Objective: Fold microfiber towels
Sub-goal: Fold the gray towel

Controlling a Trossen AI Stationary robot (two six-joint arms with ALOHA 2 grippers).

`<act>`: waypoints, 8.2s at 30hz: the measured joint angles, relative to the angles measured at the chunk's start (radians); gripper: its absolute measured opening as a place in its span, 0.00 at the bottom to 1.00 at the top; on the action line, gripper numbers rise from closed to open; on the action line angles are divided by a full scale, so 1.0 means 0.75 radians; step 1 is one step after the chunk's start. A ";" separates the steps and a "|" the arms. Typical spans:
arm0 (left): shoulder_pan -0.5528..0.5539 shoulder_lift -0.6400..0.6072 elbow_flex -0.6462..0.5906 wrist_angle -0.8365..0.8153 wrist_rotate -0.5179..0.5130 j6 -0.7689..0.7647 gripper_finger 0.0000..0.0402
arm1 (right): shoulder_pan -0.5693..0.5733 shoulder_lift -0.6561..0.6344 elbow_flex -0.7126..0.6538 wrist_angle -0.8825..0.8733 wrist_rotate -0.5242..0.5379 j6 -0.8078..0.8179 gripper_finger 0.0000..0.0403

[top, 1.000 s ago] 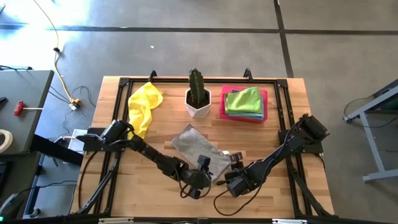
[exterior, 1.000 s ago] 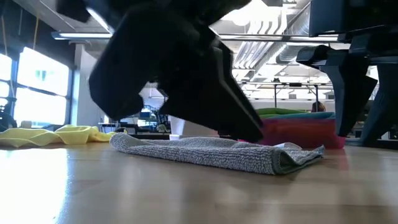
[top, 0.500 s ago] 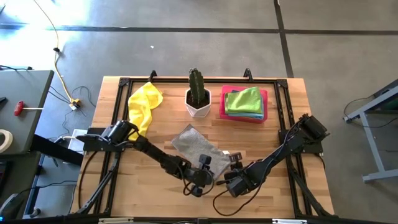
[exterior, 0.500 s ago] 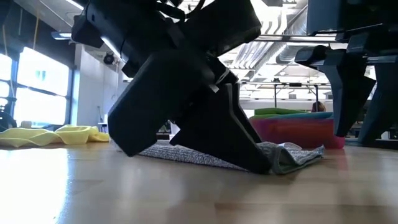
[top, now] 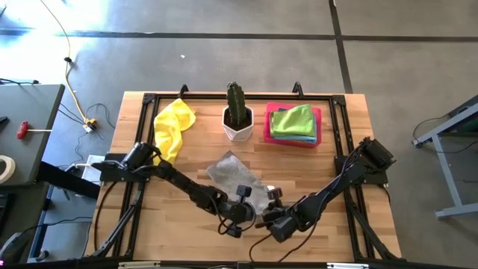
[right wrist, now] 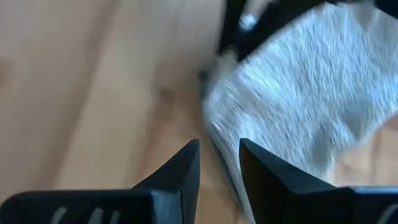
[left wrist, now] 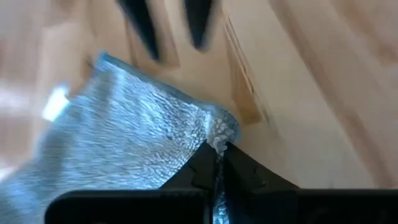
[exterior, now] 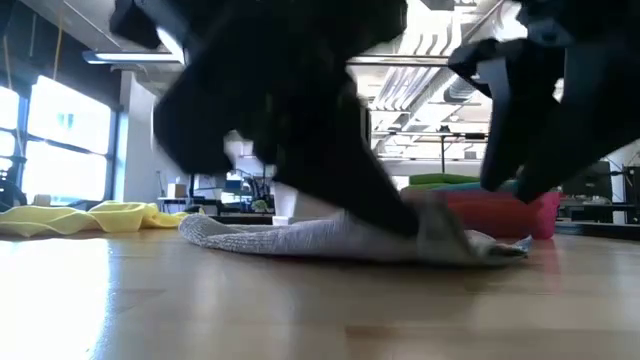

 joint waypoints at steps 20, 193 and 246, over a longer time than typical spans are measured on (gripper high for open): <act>0.010 -0.127 0.000 -0.166 -0.124 -0.026 0.00 | -0.002 0.062 0.000 0.173 0.207 0.074 0.27; 0.184 -0.482 0.154 -0.587 0.117 0.019 0.00 | -0.385 -0.517 0.165 -0.655 -0.186 -0.307 0.00; 0.073 -0.144 0.133 -0.886 -0.440 -0.374 0.00 | -0.632 -0.054 0.128 -0.261 -0.380 -0.729 0.00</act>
